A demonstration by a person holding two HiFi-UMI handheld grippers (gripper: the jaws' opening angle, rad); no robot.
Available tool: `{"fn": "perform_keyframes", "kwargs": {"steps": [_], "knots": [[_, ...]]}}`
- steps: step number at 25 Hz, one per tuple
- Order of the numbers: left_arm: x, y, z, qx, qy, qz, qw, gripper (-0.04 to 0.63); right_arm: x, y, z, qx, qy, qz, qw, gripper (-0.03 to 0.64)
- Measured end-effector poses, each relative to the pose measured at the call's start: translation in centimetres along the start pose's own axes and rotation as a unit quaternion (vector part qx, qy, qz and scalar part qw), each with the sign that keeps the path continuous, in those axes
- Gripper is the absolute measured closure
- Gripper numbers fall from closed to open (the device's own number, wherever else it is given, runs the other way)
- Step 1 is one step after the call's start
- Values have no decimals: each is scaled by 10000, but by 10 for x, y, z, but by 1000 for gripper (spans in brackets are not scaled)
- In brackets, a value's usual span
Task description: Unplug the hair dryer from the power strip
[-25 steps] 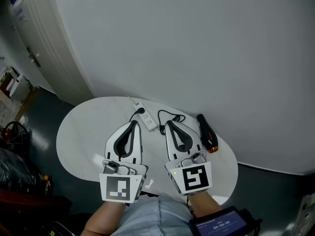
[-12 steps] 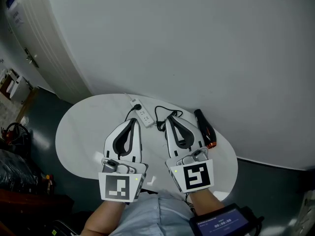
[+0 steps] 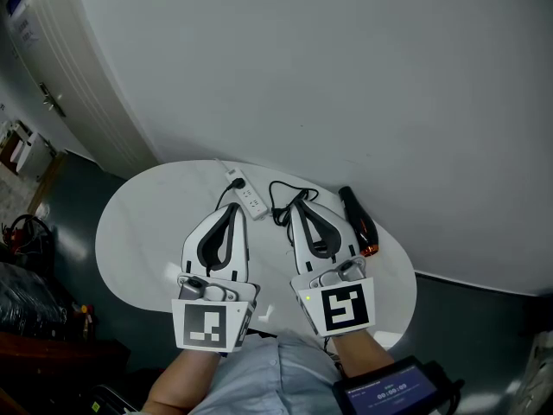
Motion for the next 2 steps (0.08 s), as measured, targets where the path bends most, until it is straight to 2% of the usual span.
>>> {"fn": "perform_keyframes", "kwargs": {"steps": [2], "knots": [[0,0,-1,2,8,-4,10000,597,1,-5,-1,24,24,-143,9999,617]]}}
Point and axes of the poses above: the fingertips, and each gripper's own axes: x forward along the fingers, z to its left, y out of its underside, the point moved 2 cm from there along -x, backward along the fingers, and after that the axes turned 9 degrees about -x, right-handed, at the moved point
